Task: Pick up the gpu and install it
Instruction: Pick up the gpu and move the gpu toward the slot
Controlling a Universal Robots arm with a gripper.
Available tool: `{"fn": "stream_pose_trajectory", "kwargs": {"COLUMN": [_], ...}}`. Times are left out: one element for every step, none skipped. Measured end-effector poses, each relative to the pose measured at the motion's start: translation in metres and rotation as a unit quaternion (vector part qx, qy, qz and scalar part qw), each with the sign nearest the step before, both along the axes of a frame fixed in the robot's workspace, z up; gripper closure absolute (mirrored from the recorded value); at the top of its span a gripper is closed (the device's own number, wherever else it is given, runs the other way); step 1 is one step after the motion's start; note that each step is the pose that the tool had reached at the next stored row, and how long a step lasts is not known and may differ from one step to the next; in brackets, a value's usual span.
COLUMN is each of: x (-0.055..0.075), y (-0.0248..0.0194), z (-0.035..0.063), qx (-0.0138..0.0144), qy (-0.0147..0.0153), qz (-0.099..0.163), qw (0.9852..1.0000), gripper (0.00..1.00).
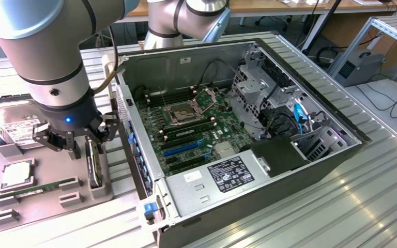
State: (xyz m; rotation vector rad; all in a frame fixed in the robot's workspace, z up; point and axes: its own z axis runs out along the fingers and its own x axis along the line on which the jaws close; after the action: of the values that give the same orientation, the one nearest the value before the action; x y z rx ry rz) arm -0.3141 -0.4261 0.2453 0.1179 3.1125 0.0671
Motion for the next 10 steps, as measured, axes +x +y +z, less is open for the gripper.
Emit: {"fn": "stream_pose_trajectory", "kwargs": {"x": [0.0,0.0,0.0,0.0,0.0,0.0,0.0,-0.0001,0.0,0.0], "y": [0.0,0.0,0.0,0.0,0.0,0.0001,0.0004,0.0013,0.0024,0.0035], "z": [0.0,0.0,0.0,0.0,0.0,0.0,-0.0002,-0.0001,0.0,-0.0001], "qx": [0.0,0.0,0.0,0.0,0.0,0.0001,0.0001,0.0,0.0,0.0], "qy": [0.0,0.0,0.0,0.0,0.0,-0.0001,-0.0001,-0.0001,0.0,0.0], "qz": [0.0,0.0,0.0,0.0,0.0,0.0,0.0,0.0,0.0,0.0], "qw": [1.0,1.0,1.0,1.0,1.0,1.0,1.0,1.0,1.0,1.0], "gripper": [0.52,0.52,0.52,0.52,0.52,0.52,0.52,0.52,0.52,0.52]}}
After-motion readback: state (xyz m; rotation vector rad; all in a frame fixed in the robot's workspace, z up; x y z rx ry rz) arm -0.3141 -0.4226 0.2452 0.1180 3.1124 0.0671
